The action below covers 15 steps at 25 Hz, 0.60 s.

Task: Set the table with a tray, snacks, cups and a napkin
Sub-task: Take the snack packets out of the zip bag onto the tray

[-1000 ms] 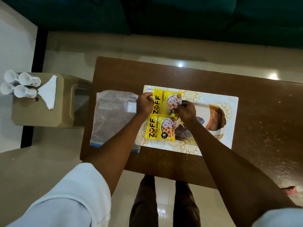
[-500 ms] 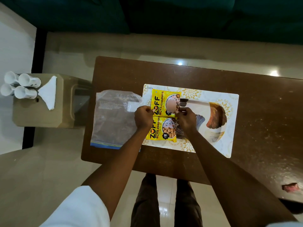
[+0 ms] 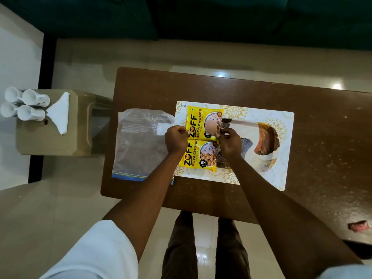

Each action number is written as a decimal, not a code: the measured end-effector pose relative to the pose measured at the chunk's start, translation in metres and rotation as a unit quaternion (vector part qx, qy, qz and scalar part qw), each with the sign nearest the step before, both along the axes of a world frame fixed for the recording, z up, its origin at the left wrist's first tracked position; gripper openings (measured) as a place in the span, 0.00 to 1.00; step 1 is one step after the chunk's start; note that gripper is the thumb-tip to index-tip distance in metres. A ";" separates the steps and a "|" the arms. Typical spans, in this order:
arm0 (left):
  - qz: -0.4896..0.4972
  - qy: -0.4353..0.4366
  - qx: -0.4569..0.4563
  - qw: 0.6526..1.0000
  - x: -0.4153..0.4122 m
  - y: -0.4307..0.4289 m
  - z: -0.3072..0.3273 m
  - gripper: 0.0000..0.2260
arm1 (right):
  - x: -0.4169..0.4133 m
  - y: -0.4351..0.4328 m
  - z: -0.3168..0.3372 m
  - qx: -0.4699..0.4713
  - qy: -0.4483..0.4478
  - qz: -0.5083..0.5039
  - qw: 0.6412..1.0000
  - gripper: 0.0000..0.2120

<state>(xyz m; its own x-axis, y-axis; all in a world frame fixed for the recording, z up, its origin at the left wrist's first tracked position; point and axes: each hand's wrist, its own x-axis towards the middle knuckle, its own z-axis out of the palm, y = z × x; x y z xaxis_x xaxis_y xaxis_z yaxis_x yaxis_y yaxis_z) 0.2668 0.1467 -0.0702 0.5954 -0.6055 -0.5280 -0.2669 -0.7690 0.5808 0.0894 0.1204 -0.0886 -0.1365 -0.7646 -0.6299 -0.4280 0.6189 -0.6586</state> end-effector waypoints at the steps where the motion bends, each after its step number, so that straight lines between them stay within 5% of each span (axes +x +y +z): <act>1: -0.001 -0.003 -0.001 1.000 0.000 0.000 0.000 0.12 | 0.000 0.000 0.000 0.003 0.001 -0.001 1.000 0.14; 10: 0.021 -0.010 -0.009 1.000 0.012 0.002 0.018 0.15 | 0.015 -0.002 0.029 -0.067 0.076 -0.038 0.994 0.13; 15: 0.063 -0.013 -0.041 0.997 0.065 0.028 0.048 0.14 | 0.086 0.035 0.061 -0.083 -0.026 0.059 0.994 0.10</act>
